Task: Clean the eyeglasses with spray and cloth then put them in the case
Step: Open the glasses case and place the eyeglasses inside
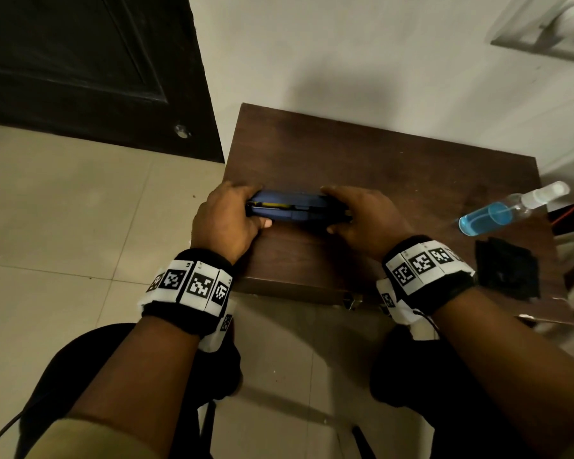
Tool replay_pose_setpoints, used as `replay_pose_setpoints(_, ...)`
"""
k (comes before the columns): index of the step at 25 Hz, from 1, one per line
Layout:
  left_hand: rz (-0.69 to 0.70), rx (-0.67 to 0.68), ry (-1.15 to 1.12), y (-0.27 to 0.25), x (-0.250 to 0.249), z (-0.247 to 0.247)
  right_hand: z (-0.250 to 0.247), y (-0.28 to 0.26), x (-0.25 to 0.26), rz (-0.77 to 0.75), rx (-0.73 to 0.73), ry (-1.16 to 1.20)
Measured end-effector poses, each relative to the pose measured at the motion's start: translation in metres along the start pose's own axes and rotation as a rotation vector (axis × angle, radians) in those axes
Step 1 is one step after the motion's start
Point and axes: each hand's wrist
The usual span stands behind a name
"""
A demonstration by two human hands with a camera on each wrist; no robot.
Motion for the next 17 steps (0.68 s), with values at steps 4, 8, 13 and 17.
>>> replay_pose_setpoints(4, 0.176, 0.015, 0.231, -0.003, -0.008, 0.001, 0.015, -0.008, -0.005, -0.041, -0.188, -0.031)
replay_pose_setpoints(8, 0.202, -0.040, 0.219, -0.002, -0.007, 0.005, 0.028, -0.010, -0.004, -0.103, -0.307, -0.079)
replay_pose_setpoints(13, 0.220, -0.116, 0.244, -0.003, -0.009, 0.014, 0.031, -0.010, 0.000, -0.048, -0.334, -0.092)
replay_pose_setpoints(17, 0.178, -0.090, 0.298, -0.011, -0.016, 0.017, 0.036, -0.020, 0.011, 0.021, -0.284, -0.055)
Point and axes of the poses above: each hand's wrist, its own y-axis towards the middle knuckle, its own z-axis out of the palm, x = y × z, and after that the axes turned 2 degrees about z, right-handed
